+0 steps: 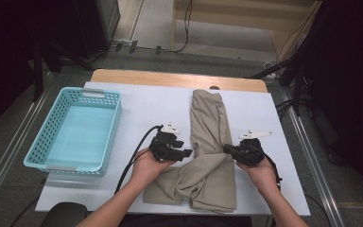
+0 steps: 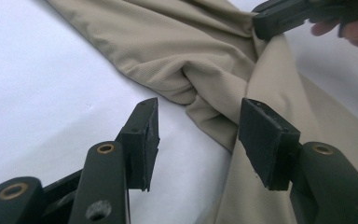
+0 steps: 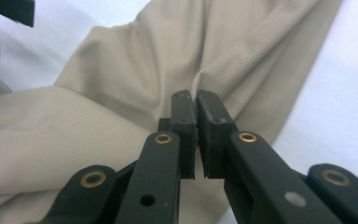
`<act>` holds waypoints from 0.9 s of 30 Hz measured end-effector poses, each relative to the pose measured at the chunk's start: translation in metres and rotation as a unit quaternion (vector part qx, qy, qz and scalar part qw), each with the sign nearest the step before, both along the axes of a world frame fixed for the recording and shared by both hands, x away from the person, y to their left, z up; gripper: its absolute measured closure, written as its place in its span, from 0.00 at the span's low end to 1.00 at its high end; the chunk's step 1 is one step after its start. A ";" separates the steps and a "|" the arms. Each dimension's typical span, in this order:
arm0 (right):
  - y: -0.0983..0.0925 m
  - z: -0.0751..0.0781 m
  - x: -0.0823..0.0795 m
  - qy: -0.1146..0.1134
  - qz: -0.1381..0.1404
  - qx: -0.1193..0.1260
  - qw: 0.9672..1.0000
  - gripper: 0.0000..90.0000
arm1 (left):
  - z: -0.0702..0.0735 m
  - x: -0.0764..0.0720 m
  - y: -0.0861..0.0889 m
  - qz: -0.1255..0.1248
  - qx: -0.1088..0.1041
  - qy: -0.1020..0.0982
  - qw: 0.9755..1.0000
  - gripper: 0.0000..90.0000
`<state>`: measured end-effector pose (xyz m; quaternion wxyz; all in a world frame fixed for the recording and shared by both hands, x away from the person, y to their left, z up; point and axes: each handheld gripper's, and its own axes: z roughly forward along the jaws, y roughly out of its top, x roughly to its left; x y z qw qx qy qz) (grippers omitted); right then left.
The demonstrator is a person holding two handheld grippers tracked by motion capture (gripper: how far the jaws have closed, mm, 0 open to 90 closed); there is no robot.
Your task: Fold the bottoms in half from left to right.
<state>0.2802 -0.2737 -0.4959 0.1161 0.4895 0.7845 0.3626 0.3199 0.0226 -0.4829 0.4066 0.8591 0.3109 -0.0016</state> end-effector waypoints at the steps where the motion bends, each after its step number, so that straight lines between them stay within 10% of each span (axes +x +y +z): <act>1: -0.001 0.000 0.000 -0.001 0.001 -0.001 1.000 0.93 | 0.000 0.000 0.000 0.000 0.000 0.000 1.000 0.54; 17: -0.038 -0.014 -0.004 0.021 -0.043 -0.024 0.999 0.89 | -0.020 0.009 -0.022 -0.013 0.018 0.000 1.000 0.64; 27: -0.025 -0.004 -0.001 -0.035 -0.028 0.010 0.999 0.73 | -0.028 0.016 -0.051 -0.010 0.032 -0.012 0.999 0.63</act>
